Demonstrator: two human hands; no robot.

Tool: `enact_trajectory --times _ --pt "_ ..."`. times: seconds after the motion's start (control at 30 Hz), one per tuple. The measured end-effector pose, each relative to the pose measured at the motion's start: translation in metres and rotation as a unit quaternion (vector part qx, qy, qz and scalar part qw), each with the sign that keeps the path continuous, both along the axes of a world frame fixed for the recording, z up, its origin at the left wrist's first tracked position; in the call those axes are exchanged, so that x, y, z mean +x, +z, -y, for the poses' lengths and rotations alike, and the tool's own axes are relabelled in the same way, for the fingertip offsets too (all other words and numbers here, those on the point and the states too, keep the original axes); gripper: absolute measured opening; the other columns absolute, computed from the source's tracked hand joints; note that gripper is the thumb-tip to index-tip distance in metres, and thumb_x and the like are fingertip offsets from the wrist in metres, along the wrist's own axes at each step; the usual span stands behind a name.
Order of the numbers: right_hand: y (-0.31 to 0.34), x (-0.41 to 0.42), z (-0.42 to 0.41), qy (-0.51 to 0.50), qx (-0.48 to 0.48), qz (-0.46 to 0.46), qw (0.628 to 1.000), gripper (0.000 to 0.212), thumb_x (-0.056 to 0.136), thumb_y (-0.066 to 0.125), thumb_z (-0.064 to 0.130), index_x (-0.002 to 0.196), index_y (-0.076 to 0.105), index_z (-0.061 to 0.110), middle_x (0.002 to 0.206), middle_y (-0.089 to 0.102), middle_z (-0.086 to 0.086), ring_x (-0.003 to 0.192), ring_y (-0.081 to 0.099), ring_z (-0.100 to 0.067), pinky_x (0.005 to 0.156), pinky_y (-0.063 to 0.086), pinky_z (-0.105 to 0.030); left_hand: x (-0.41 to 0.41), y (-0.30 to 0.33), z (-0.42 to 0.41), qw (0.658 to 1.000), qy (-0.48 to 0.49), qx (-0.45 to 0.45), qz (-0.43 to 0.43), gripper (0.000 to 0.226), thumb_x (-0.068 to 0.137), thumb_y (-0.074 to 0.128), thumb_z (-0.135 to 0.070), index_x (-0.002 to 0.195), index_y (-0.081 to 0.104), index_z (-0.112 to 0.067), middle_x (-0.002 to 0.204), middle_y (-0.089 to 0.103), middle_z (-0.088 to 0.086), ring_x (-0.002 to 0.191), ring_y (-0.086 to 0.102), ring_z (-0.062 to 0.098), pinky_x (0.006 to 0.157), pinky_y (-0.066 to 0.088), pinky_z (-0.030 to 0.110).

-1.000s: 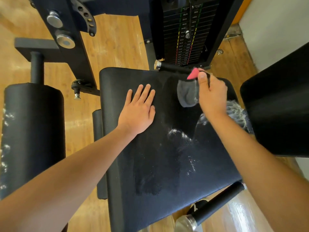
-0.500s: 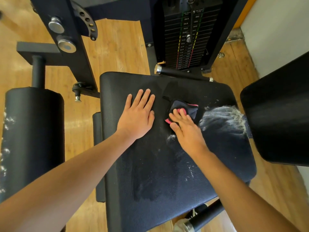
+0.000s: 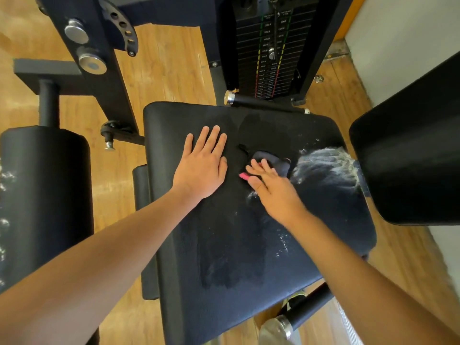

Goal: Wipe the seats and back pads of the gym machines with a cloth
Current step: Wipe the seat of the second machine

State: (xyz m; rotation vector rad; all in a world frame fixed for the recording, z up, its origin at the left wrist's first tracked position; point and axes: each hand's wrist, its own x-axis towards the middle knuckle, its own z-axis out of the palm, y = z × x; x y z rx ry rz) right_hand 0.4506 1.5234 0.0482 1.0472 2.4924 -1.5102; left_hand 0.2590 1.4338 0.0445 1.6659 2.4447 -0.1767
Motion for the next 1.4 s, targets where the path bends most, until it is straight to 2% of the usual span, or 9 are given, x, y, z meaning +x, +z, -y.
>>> enact_trajectory --times 0.17,0.37,0.63,0.7,0.83,1.1,1.17,1.27,1.4 --pt "-0.003 0.022 0.051 -0.022 0.055 0.057 0.997 0.045 0.104 0.031 0.043 0.148 0.037 0.036 0.159 0.018 0.020 0.149 0.003 -0.003 0.117 0.021 -0.039 0.000 0.001 0.000 1.000 -0.005 -0.004 0.000 0.061 0.108 0.021 -0.040 0.164 0.016 -0.016 0.172 0.009 0.007 0.159 0.003 0.028 0.127 0.007 0.053" --pt "0.009 0.055 0.088 0.005 0.018 0.034 0.999 0.039 0.105 0.035 0.040 0.143 0.045 0.039 0.151 0.021 0.031 0.144 0.003 0.009 0.117 0.018 -0.022 0.001 0.005 0.000 1.000 -0.002 -0.019 -0.002 0.060 0.109 0.022 -0.039 0.164 0.015 -0.016 0.172 0.009 0.006 0.159 0.005 0.027 0.127 0.009 0.052" --pt "0.046 0.043 0.027 -0.290 -0.025 -0.092 0.952 0.035 0.104 0.039 0.033 0.129 0.063 0.027 0.104 0.065 0.017 0.102 0.057 -0.004 0.093 0.044 -0.026 0.021 0.016 0.004 0.998 0.047 -0.030 0.031 0.059 0.110 0.024 -0.038 0.164 0.013 -0.018 0.173 0.002 0.005 0.159 -0.002 0.024 0.127 0.006 0.052" --pt "0.049 0.033 0.009 -0.319 -0.011 -0.096 0.943 0.038 0.105 0.035 0.035 0.134 0.059 0.028 0.115 0.067 0.007 0.110 0.058 -0.010 0.099 0.044 -0.030 0.031 0.011 0.008 0.997 0.060 -0.024 0.033 0.060 0.110 0.021 -0.039 0.165 0.010 -0.018 0.173 -0.001 0.004 0.159 -0.004 0.023 0.127 0.003 0.053" --pt "0.022 0.021 0.021 -0.139 0.034 -0.002 0.990 0.043 0.105 0.033 0.037 0.143 0.050 0.024 0.154 0.040 0.003 0.147 0.025 -0.014 0.117 0.018 -0.028 0.040 -0.001 0.012 0.997 0.072 -0.005 0.002 0.061 0.108 0.016 -0.039 0.165 0.009 -0.017 0.173 0.000 0.005 0.159 -0.004 0.024 0.127 0.002 0.054" --pt "-0.001 0.065 0.091 0.017 0.077 0.037 0.996 0.069 0.096 0.014 0.064 0.148 0.040 0.027 0.161 0.020 0.010 0.148 0.003 -0.004 0.121 0.015 -0.028 0.040 -0.005 0.012 0.997 0.073 0.007 -0.017 0.061 0.108 0.017 -0.039 0.164 0.013 -0.017 0.173 0.006 0.006 0.159 0.001 0.025 0.127 0.005 0.055" --pt "0.004 0.077 0.093 0.009 0.045 0.014 0.999 0.079 0.091 0.007 0.072 0.142 0.049 0.029 0.155 0.032 0.014 0.144 0.014 0.004 0.118 0.026 -0.027 0.040 -0.005 0.012 0.997 0.076 0.010 -0.016 0.061 0.108 0.018 -0.039 0.164 0.014 -0.016 0.173 0.007 0.007 0.159 0.002 0.025 0.127 0.005 0.055" --pt "0.027 0.070 0.063 -0.150 0.015 -0.056 0.987 0.036 0.102 0.040 0.043 0.119 0.069 0.031 0.120 0.063 0.025 0.097 0.053 0.022 0.087 0.048 -0.016 0.041 -0.006 0.013 0.997 0.075 0.023 -0.017 0.061 0.107 0.020 -0.038 0.164 0.018 -0.015 0.172 0.010 0.008 0.159 0.005 0.026 0.127 0.007 0.056" --pt "0.059 0.040 0.001 -0.308 0.097 -0.085 0.943 0.036 0.105 0.038 0.033 0.075 0.057 0.040 0.072 0.060 0.016 0.067 0.056 0.000 0.068 0.041 -0.028 0.041 -0.005 0.012 0.997 0.076 0.018 -0.021 0.061 0.107 0.018 -0.039 0.164 0.017 -0.016 0.172 0.009 0.007 0.159 0.004 0.026 0.127 0.008 0.056"
